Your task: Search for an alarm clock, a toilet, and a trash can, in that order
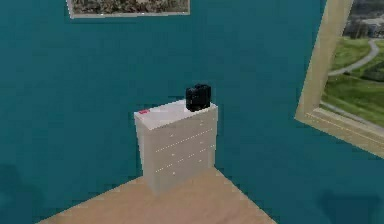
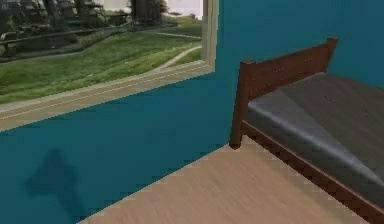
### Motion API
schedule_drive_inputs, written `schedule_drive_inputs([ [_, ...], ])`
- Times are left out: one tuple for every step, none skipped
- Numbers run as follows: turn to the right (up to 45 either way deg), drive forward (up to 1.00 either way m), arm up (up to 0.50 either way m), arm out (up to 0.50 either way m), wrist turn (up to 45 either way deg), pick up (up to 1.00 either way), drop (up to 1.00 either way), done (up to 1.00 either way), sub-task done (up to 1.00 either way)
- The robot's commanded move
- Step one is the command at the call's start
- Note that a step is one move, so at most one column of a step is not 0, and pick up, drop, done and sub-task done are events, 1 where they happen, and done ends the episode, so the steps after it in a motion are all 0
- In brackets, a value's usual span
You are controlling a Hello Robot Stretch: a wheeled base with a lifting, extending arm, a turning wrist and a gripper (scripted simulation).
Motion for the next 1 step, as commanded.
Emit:
schedule_drive_inputs([
  [0.0, 0.55, 0.00, 0.00, 0.0, 0.00, 0.00, 0.00, 0.00],
])
